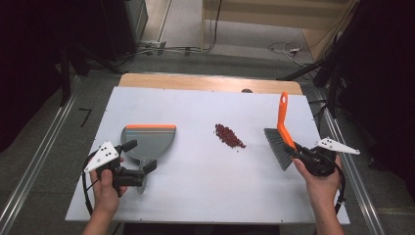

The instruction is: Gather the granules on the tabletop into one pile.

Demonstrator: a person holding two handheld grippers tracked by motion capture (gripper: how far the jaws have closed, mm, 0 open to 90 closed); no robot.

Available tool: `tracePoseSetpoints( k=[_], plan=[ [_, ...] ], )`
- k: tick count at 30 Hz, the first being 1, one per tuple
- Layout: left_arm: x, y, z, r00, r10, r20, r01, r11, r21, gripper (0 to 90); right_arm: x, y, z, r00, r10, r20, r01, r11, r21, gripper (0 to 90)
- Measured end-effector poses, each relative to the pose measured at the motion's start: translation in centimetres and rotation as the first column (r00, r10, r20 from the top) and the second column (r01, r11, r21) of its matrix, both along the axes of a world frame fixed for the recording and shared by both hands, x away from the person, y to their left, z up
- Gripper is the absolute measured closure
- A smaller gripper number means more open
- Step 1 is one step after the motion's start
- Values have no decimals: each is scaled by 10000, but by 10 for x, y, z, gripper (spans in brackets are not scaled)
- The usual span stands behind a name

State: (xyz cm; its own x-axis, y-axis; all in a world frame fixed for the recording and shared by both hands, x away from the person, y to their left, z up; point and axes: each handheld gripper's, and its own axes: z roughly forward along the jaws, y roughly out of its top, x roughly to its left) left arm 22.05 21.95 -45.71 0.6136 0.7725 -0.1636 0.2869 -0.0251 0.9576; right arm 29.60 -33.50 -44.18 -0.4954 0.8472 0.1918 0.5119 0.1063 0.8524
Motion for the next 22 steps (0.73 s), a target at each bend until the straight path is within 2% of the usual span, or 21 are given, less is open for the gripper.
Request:
tracePoseSetpoints(
  k=[13,15,22],
  plan=[
    [1,4,-1,9997,252,-14,-252,9997,-27,0,1,-5,-4,9998,-195,-75,195,9998,82,688],
    [0,5,-1,9997,254,-30,-254,9996,-121,0,1,-5,-4,9997,-221,-72,222,9997,84,688],
    [1,2,-1,9999,129,-36,-129,9999,-47,0,0,-7,-4,9995,-301,-61,302,9995,61,688]
  ],
)
